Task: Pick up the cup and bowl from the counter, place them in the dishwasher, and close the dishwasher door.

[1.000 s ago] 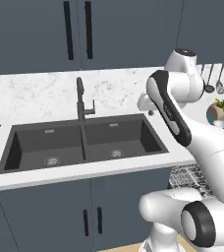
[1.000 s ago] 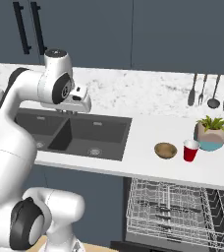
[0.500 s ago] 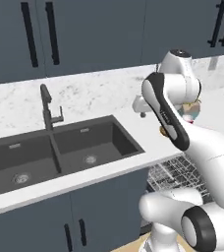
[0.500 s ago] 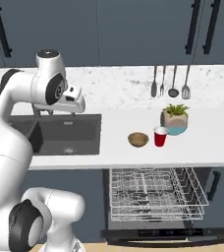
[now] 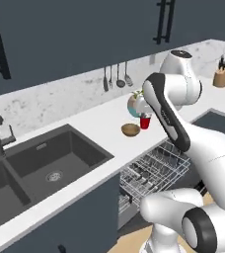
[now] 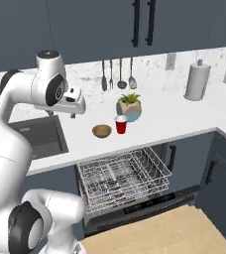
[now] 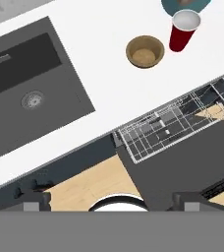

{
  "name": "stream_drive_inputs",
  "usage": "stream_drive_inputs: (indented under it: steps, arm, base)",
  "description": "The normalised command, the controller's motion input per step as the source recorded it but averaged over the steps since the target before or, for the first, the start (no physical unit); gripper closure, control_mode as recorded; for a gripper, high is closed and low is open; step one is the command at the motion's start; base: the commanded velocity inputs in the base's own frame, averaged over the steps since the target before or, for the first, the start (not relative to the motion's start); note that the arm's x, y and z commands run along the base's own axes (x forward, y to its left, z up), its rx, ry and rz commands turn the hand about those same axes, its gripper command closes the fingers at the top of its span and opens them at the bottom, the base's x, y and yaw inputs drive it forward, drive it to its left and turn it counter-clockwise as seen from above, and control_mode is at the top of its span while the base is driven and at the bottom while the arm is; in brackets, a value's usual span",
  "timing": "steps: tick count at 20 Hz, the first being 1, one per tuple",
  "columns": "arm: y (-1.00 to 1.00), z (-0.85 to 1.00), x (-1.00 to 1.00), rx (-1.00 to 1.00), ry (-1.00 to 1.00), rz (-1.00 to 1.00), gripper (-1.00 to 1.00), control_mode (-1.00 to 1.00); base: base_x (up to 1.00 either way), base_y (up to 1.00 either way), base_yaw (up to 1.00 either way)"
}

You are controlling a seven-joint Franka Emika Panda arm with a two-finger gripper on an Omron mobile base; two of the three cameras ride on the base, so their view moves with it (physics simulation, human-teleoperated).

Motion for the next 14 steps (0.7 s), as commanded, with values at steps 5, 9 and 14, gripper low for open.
stream_drive_inputs:
  steps: [5, 9, 14]
  arm:
    - [0.0, 0.0, 0.0, 0.0, 0.0, 0.0, -1.0, 1.0]
    - [0.0, 0.0, 0.0, 0.0, 0.0, 0.0, -1.0, 1.0]
    - [0.0, 0.0, 0.0, 0.0, 0.0, 0.0, -1.0, 1.0]
  base:
    - [0.0, 0.72, -0.47]
    - [0.06, 0.8, -0.43]
    - [0.21, 0.74, -0.41]
